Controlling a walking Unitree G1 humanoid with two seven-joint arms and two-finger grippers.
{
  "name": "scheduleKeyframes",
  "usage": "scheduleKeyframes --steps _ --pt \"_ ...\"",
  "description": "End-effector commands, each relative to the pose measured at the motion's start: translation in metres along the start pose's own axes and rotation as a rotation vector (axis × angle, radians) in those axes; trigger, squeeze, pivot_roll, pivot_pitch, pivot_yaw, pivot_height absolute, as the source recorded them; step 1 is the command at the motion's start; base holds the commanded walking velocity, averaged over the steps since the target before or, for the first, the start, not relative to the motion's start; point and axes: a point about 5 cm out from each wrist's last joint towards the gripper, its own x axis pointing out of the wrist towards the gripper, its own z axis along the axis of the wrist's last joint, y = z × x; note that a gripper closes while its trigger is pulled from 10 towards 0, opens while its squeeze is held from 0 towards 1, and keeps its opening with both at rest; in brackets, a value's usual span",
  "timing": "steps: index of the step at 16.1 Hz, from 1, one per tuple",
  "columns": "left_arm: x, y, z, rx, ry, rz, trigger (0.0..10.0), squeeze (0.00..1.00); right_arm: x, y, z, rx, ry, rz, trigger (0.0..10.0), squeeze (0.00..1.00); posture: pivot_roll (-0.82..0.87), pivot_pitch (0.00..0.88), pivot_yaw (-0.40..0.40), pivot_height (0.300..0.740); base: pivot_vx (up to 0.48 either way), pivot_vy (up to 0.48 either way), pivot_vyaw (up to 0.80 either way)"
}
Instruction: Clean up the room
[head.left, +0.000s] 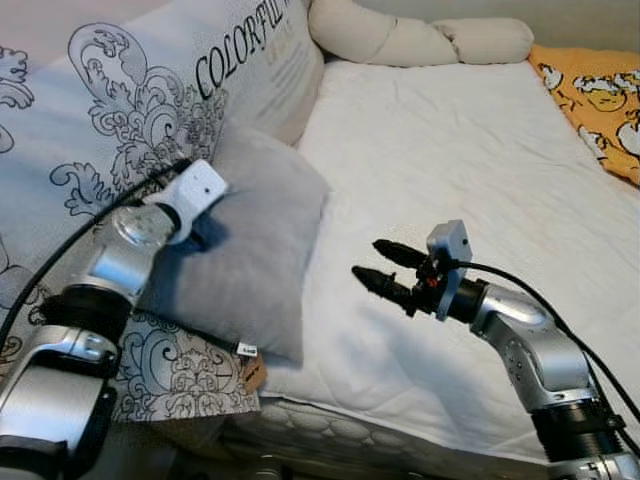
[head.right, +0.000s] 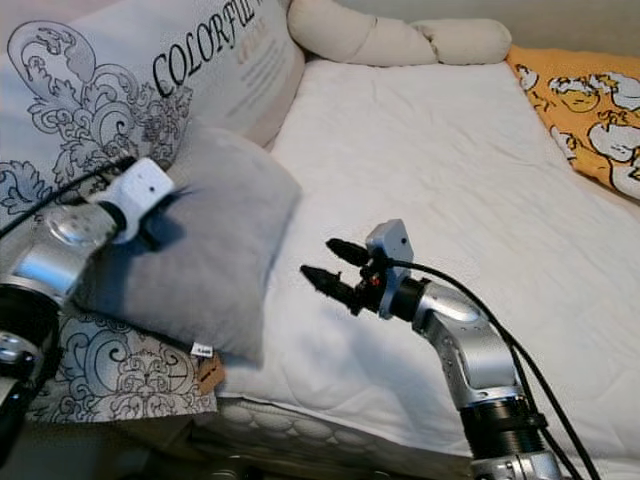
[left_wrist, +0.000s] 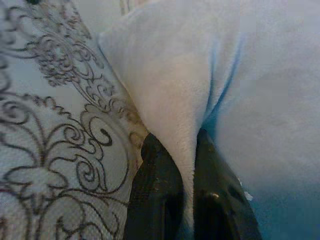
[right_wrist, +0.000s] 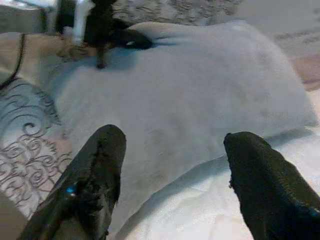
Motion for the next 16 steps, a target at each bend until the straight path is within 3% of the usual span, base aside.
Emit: scheduleKeyframes --steps 1,3,5,9,11,12,13,14,16 --pt "-0.007 0.011 0.006 0.009 -0.026 0.043 10.0 0.0 0.001 0.005 0.002 -0.001 -0.014 0.032 10.0 1.0 0.09 0.0 0.088 0.74 0.0 0.0 0.0" --pt "-0.005 0.002 0.008 0.027 -0.062 0.039 10.0 0.0 0.002 0.006 0.002 0.0 -0.022 0.045 10.0 1.0 0.09 0.0 0.082 0.74 0.0 0.0 0.0" --pt "-0.001 -0.006 0.014 0.143 -0.117 0.032 10.0 0.0 0.005 0.006 0.004 -0.003 -0.043 0.034 10.0 1.0 0.09 0.0 0.079 0.74 0.0 0.0 0.0" --pt "0.006 -0.008 0.015 0.253 -0.094 0.047 10.0 0.0 0.007 0.01 0.0 0.0 -0.052 0.017 10.0 1.0 0.08 0.0 0.088 0.74 0.0 0.0 0.0" --pt "0.008 -0.007 0.011 0.252 -0.094 0.058 10.0 0.0 0.008 0.013 -0.002 0.006 -0.054 0.018 10.0 1.0 0.08 0.0 0.093 0.74 0.0 0.0 0.0" --pt "0.008 -0.008 0.007 0.192 -0.108 0.041 10.0 0.82 0.01 0.015 -0.004 0.011 -0.056 0.014 10.0 1.0 0.08 0.0 0.094 0.74 0.0 0.0 0.0" --pt "0.008 -0.007 0.007 0.172 -0.115 0.041 10.0 0.96 0.011 0.015 -0.005 0.013 -0.057 0.012 10.0 1.0 0.08 0.0 0.094 0.74 0.0 0.0 0.0" --pt "0.007 -0.006 0.008 0.13 -0.135 0.033 10.0 1.0 0.011 0.015 -0.005 0.008 -0.058 -0.001 10.0 1.0 0.08 0.0 0.096 0.74 0.0 0.0 0.0" --pt "0.001 -0.006 0.015 -0.029 -0.238 0.024 10.0 1.0 0.009 0.012 -0.006 0.034 -0.079 -0.046 10.0 1.0 0.08 0.0 0.094 0.74 0.0 0.0 0.0"
